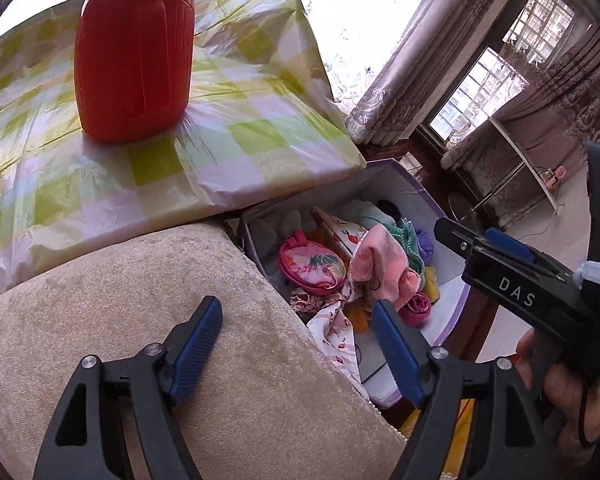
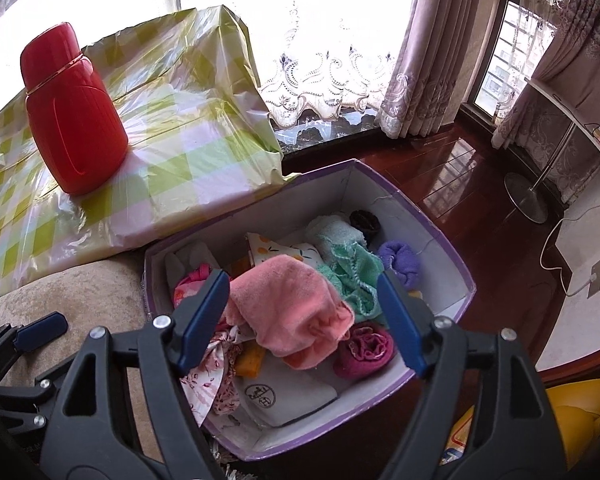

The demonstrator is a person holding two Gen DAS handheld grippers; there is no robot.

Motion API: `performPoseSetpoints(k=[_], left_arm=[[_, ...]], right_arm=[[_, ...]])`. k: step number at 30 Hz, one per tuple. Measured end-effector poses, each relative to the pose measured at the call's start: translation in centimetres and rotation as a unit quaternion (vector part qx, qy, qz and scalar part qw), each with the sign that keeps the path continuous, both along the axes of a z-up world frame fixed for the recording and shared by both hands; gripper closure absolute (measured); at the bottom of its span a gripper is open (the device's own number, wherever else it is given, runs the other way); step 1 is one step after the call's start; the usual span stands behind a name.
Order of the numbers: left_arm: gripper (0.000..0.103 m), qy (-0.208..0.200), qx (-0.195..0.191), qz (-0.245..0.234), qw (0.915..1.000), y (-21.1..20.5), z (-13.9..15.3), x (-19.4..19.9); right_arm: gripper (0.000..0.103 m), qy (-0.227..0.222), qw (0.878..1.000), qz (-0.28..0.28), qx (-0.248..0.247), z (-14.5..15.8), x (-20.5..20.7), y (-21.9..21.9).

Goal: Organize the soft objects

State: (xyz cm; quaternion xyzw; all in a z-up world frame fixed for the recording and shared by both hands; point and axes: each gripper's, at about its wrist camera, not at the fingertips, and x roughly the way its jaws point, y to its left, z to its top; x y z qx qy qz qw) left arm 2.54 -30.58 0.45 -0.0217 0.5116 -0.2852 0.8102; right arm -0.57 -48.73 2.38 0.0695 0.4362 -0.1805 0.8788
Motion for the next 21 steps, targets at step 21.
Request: performPoseSetpoints(k=[21], left_arm=[[0.002,0.014,0.007,-0.002,0.9999,-1.3,-0.6,0.4]], right_arm=[[0.024,0.008,1.0,0.003,0.005,-0.6,-0.1,0.0]])
